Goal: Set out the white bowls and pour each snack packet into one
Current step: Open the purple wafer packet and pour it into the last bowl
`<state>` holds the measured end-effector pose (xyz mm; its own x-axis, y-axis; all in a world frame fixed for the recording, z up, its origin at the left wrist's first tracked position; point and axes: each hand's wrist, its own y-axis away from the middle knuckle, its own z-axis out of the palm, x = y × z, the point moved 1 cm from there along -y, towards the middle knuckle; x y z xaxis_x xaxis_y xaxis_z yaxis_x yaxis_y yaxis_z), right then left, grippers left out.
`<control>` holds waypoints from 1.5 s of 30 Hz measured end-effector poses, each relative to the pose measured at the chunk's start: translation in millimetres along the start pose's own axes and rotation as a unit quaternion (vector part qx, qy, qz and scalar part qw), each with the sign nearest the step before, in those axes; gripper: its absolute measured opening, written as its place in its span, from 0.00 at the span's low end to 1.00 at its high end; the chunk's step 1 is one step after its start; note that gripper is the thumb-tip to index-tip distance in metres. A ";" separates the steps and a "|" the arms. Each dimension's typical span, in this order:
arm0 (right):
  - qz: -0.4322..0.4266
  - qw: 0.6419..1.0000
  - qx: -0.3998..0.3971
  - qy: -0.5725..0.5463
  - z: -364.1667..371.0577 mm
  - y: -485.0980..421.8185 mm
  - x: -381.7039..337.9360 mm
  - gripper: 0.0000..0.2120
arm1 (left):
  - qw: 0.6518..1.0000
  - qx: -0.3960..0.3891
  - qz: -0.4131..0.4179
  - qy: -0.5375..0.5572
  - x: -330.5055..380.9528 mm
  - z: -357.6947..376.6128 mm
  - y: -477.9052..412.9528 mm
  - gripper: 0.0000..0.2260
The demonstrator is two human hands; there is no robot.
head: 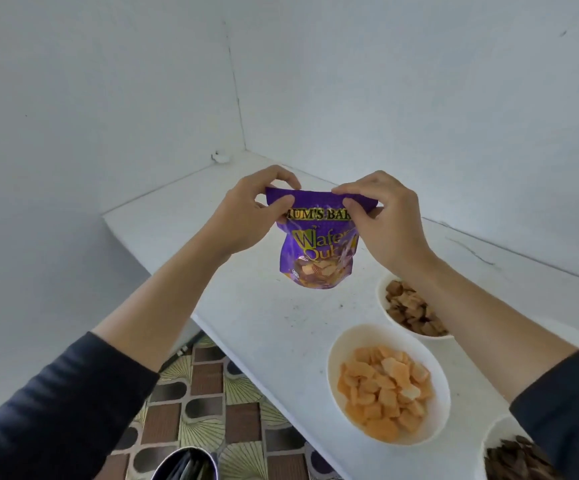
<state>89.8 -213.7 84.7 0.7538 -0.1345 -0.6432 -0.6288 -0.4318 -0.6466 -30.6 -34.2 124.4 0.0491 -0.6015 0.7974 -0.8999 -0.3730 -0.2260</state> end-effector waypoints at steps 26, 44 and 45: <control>-0.022 0.974 -0.131 0.186 103.9 -4.8 33.8 0.11 | 0.995 -0.077 0.018 -0.066 -112.8 -16.3 -45.2 0.05; -0.008 0.974 -0.130 0.187 113.2 -2.4 24.9 0.11 | 0.996 -0.058 0.060 -0.018 -124.4 -13.7 -34.5 0.08; -0.013 0.975 -0.127 0.182 113.1 -2.7 25.3 0.10 | 0.996 -0.058 0.058 -0.016 -124.0 -13.8 -35.0 0.08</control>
<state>89.0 -115.1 23.7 0.8153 -0.4090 -0.4099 -0.5766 -0.6393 -0.5088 -11.2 63.2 41.2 -0.0467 -0.6590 0.7507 -0.9444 -0.2157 -0.2481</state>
